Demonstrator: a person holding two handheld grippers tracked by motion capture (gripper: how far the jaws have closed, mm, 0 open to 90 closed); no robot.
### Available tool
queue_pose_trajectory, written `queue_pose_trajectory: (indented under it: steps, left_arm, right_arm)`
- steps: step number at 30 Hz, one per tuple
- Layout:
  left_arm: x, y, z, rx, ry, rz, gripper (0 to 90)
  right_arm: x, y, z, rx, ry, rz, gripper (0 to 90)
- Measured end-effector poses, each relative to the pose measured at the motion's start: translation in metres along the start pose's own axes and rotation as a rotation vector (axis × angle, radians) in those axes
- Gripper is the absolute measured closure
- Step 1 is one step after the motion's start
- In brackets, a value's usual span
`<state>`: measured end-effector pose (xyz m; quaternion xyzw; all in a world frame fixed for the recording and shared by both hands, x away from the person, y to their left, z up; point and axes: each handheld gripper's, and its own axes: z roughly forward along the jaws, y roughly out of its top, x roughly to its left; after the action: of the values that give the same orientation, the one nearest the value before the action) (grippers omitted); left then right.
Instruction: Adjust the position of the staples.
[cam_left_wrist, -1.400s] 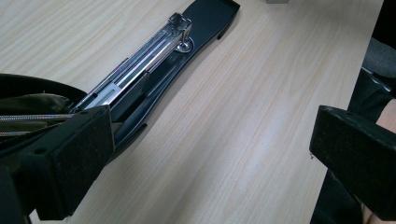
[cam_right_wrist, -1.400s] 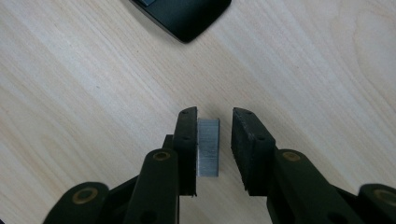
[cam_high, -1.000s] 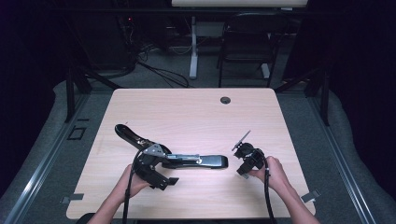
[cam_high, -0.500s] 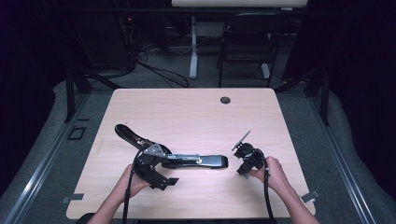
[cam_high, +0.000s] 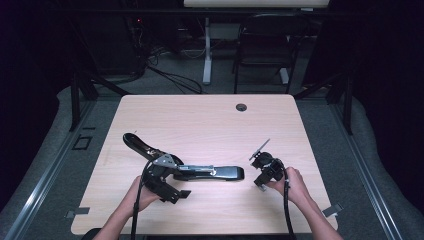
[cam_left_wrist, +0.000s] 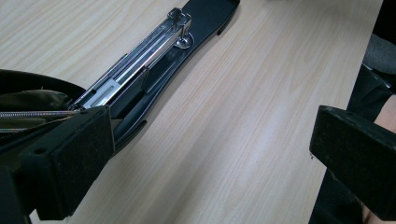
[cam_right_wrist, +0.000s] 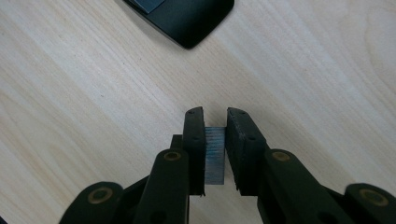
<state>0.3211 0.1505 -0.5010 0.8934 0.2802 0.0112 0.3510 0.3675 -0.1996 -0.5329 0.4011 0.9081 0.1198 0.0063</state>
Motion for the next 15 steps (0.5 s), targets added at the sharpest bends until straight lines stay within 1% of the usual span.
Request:
queue_pose_trajectory:
  steps: [2, 5, 9, 10, 15]
  left_arm:
    - [0.000, 0.000, 0.000, 0.000, -0.001, 0.000, 0.1]
    - [0.000, 0.000, 0.000, 0.002, 0.000, 0.001, 0.1]
    - [0.000, 0.000, 0.000, 0.002, -0.005, 0.002, 0.1]
    - [-0.001, 0.000, 0.000, 0.003, -0.005, 0.003, 0.1]
    - [0.000, 0.000, 0.000, 0.003, -0.006, 0.005, 0.1]
  right_arm:
    - [-0.001, 0.000, -0.002, -0.016, -0.002, 0.000, 78.1]
    - [-0.001, -0.001, -0.005, -0.052, 0.010, 0.016, 78.2]
    - [-0.002, -0.001, -0.009, -0.067, -0.007, 0.006, 78.2]
    - [-0.002, -0.001, -0.009, -0.072, -0.018, 0.001, 78.2]
    - [-0.001, -0.001, -0.012, -0.091, -0.027, -0.003, 78.2]
